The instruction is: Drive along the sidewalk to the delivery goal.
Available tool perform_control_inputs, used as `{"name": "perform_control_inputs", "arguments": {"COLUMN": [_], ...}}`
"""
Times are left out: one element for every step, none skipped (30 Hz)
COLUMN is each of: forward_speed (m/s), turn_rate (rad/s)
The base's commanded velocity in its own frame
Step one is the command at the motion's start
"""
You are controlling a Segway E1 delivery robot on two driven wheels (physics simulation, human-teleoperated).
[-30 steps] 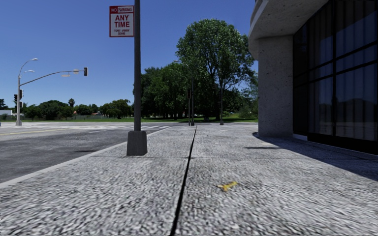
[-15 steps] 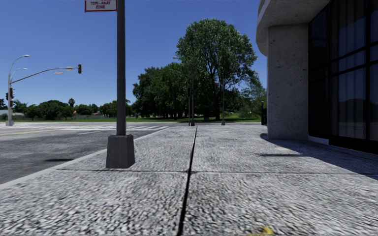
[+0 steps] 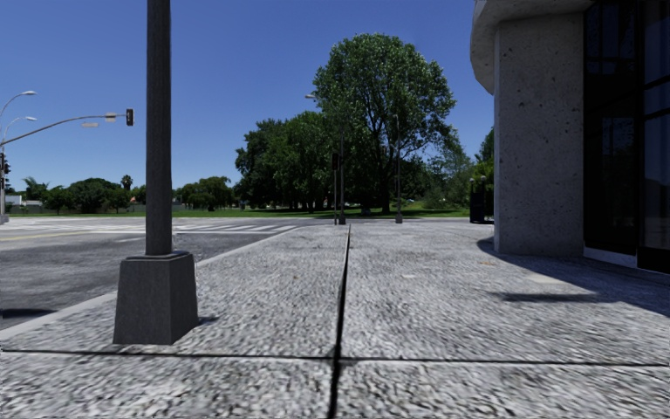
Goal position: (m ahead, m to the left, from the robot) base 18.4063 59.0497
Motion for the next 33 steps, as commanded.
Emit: {"name": "perform_control_inputs", "arguments": {"forward_speed": [2.00,2.00,2.00,2.00,2.00,2.00,2.00,2.00,2.00,2.00,2.00,2.00,2.00,2.00,2.00,2.00,2.00,2.00,2.00,2.00,2.00,2.00,2.00,2.00,2.00,2.00,2.00,2.00,2.00,2.00,2.00,2.00,2.00], "turn_rate": [0.00,0.00,0.00,0.00,0.00,0.00,0.00,0.00,0.00,0.00,0.00,0.00,0.00,0.00,0.00,0.00,0.00,0.00,0.00,0.00,0.00,0.00,0.00,0.00,0.00,0.00,0.00,0.00,0.00,0.00,0.00,0.00,0.00]}}
